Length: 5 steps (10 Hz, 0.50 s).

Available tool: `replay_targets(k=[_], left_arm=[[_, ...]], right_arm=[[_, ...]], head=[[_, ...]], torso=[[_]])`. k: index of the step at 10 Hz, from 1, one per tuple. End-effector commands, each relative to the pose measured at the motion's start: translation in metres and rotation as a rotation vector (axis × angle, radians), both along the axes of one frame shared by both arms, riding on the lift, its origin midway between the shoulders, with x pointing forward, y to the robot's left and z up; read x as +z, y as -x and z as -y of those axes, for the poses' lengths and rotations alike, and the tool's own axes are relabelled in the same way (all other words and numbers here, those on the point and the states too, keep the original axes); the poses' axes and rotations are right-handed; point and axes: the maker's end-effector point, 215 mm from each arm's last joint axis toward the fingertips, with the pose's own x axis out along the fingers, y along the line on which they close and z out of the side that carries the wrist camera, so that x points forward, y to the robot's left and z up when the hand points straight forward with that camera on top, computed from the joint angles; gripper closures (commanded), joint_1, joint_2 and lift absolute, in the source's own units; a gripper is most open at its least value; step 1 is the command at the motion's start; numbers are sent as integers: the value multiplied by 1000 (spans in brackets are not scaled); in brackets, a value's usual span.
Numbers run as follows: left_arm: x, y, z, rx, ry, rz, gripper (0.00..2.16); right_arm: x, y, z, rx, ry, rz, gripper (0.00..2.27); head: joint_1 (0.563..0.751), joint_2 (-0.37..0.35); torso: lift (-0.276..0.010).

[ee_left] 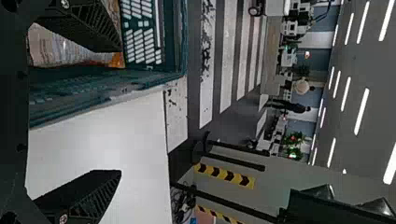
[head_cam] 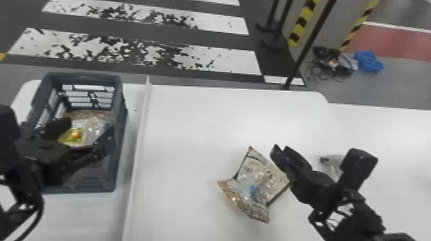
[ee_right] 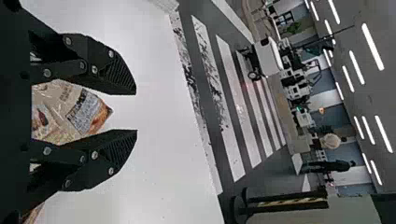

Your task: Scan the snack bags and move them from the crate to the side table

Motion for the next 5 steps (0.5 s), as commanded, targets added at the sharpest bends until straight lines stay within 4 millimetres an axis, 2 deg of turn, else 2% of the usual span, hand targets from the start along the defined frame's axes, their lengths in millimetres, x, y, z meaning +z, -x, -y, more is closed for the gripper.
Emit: replay_targets(k=[1, 3, 5], left_arm=[[3, 8, -34, 50, 0, -4, 70], [7, 13, -49, 76, -5, 2, 70], [7, 16, -47, 73, -5, -1, 70]], right_arm=[[-18, 7, -26, 44, 0, -57, 2135], [-36, 18, -70, 112, 17, -92, 2189], [-49, 27, -93, 144, 17, -118, 2189]], head=[[695, -116], [695, 3], [695, 70]], torso=[[-87], [-87], [-87]])
